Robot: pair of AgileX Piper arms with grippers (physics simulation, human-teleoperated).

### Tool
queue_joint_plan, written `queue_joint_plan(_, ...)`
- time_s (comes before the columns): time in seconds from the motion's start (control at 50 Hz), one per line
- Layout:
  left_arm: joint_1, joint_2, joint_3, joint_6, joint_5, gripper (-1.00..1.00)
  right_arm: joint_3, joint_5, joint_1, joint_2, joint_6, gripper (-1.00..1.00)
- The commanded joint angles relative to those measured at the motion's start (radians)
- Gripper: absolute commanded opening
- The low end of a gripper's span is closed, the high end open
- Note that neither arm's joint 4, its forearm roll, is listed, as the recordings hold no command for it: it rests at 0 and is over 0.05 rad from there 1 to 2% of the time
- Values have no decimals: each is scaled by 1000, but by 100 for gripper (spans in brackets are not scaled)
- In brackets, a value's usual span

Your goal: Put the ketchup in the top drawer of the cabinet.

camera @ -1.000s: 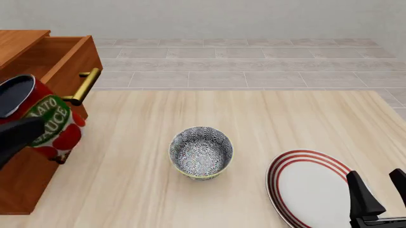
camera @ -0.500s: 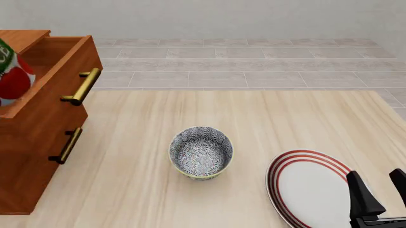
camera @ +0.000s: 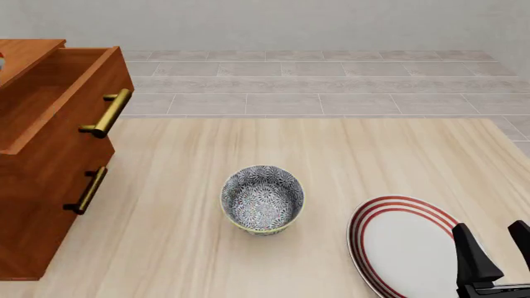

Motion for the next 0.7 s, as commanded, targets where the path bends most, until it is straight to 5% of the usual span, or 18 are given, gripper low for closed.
queue_joint_plan(0.02, 88, 62, -16, 58, -28, -100, 0, 0, 0, 0, 0, 100)
queue_joint_plan(0.06, 72, 70, -8, 19, -23, -100, 0, 0, 0, 0, 0, 100)
queue_joint_plan(0.4, 195, 119, 132, 114, -152, -100, 0, 0, 0, 0, 0, 100)
queue_joint_plan(0.7, 273, 194, 162, 90, -226, -100, 0, 0, 0, 0, 0, 100)
